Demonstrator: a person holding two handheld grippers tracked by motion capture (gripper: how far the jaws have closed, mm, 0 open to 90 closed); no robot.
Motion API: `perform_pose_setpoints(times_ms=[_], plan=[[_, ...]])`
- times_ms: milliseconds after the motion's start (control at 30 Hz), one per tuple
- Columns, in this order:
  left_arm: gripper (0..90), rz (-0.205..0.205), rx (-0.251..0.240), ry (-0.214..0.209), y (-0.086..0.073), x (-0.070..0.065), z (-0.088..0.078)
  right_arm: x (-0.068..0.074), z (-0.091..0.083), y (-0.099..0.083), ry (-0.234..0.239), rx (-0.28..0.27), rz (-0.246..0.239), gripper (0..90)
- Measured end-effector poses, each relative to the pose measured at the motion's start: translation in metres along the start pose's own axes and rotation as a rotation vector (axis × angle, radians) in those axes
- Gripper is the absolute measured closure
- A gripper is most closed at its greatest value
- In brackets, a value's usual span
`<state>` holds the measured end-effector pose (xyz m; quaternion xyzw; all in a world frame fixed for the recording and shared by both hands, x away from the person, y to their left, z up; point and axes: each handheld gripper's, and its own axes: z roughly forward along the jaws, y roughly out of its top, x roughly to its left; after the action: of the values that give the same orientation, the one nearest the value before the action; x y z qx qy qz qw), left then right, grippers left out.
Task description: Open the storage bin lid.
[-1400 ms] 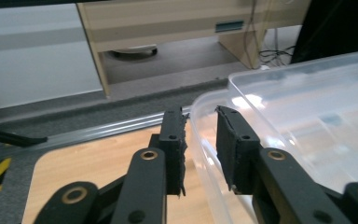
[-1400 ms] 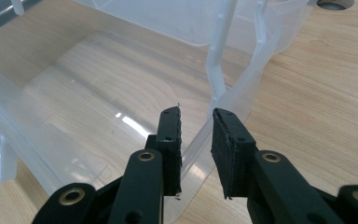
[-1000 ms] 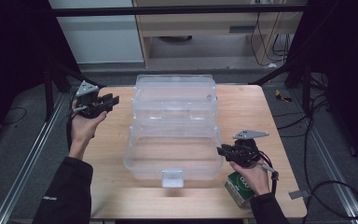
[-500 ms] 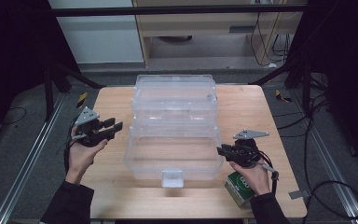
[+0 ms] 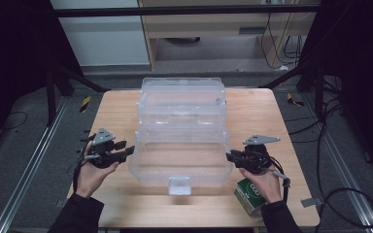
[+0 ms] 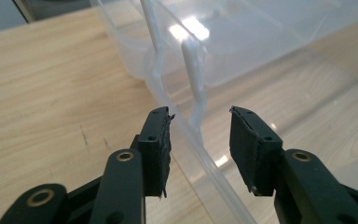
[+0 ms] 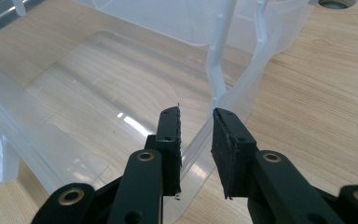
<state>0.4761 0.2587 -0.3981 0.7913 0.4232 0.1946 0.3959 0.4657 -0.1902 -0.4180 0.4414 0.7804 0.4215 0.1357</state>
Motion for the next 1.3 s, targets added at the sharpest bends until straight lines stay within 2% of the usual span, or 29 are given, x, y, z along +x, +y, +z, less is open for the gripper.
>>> perform_pose_setpoints(times_ms=[100, 200, 367, 500, 733, 800, 900, 1000, 1067, 1300], plan=[[60.7, 0.000, 0.044, -0.014, -0.005, -0.003, 0.008, 0.000, 0.000, 0.001, -0.002, 0.004, -0.004, 72.6], [63.8, 0.006, 0.078, -0.004, -0.010, -0.005, 0.015, 0.001, 0.000, 0.001, -0.007, 0.007, -0.007, 72.7], [65.0, 0.004, 0.070, 0.002, -0.010, -0.005, 0.015, 0.001, 0.000, 0.001, -0.006, 0.010, -0.007, 72.7], [65.4, -0.012, 0.062, -0.010, -0.011, -0.003, 0.015, 0.002, 0.000, 0.002, -0.015, 0.016, -0.009, 73.3], [66.3, 0.000, 0.052, -0.006, -0.011, -0.003, 0.016, 0.004, 0.000, 0.003, -0.027, 0.023, -0.007, 74.1], [67.2, 0.006, 0.049, -0.002, -0.011, -0.003, 0.015, 0.007, 0.000, 0.004, -0.046, 0.030, -0.017, 74.4], [67.3, 0.010, 0.049, 0.003, -0.011, -0.004, 0.015, 0.006, -0.001, 0.004, -0.037, 0.030, -0.004, 74.1], [69.5, 0.008, 0.030, -0.002, -0.010, -0.003, 0.013, 0.004, -0.001, 0.003, -0.025, 0.022, 0.013, 73.6], [66.9, 0.010, 0.012, 0.007, -0.009, -0.002, 0.009, 0.005, -0.001, 0.003, -0.027, 0.025, 0.003, 73.2], [56.1, 0.015, -0.059, 0.020, -0.005, 0.005, -0.008, 0.004, -0.016, 0.009, -0.025, -0.014, -0.009, 60.3]])
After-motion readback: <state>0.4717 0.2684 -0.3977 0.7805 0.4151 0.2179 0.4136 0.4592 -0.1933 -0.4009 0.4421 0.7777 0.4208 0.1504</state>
